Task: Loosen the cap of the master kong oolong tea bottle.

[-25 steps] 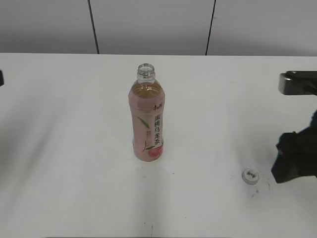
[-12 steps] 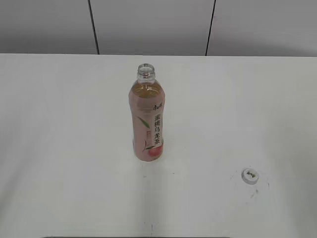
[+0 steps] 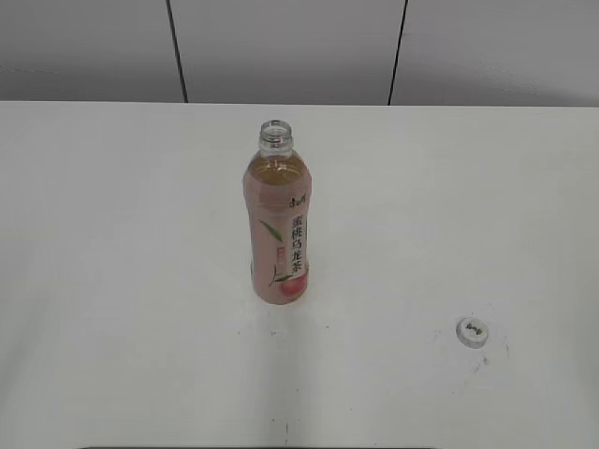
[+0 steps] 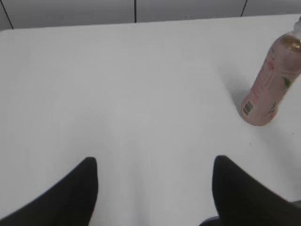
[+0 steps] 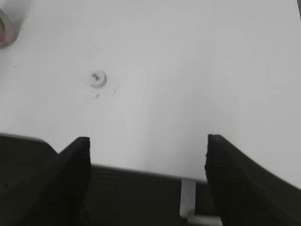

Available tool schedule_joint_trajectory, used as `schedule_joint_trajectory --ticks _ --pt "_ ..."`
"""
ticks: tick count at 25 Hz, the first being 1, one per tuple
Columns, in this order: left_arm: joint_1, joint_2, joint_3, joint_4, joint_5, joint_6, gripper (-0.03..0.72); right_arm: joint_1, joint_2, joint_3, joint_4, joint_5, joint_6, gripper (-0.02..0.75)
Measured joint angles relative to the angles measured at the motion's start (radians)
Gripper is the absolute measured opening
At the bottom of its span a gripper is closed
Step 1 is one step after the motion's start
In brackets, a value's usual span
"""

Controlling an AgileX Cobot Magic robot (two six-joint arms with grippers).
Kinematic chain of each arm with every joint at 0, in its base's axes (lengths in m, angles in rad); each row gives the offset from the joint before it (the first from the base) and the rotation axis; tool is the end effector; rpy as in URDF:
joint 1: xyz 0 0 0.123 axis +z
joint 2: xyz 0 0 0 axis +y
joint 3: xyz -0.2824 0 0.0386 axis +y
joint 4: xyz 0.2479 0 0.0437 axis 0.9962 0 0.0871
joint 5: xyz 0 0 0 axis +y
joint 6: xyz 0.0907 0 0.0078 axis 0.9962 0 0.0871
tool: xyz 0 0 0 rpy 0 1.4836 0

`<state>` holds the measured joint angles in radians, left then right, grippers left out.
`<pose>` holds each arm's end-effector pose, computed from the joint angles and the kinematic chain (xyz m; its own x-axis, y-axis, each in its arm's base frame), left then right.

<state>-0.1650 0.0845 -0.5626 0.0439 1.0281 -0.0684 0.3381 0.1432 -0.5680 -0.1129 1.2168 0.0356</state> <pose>0.0037 0.0028 0.2975 -0.4455 0.0279 -0.8948 0.1107 0.9936 -0.0242 0.0059 -0.0081 0.2849 -0.6088 -0.2179 -0.7628 -0.2560 0.9641 -0.0711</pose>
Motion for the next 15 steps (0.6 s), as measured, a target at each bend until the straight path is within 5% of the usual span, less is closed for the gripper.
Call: schedule_joint_trajectory --ticks 15 --pt "0.001 -0.09 0.0 -0.027 -0.001 0.047 0.448 0.0 -0.15 0.055 0.063 -0.105 -0.045 0.541"
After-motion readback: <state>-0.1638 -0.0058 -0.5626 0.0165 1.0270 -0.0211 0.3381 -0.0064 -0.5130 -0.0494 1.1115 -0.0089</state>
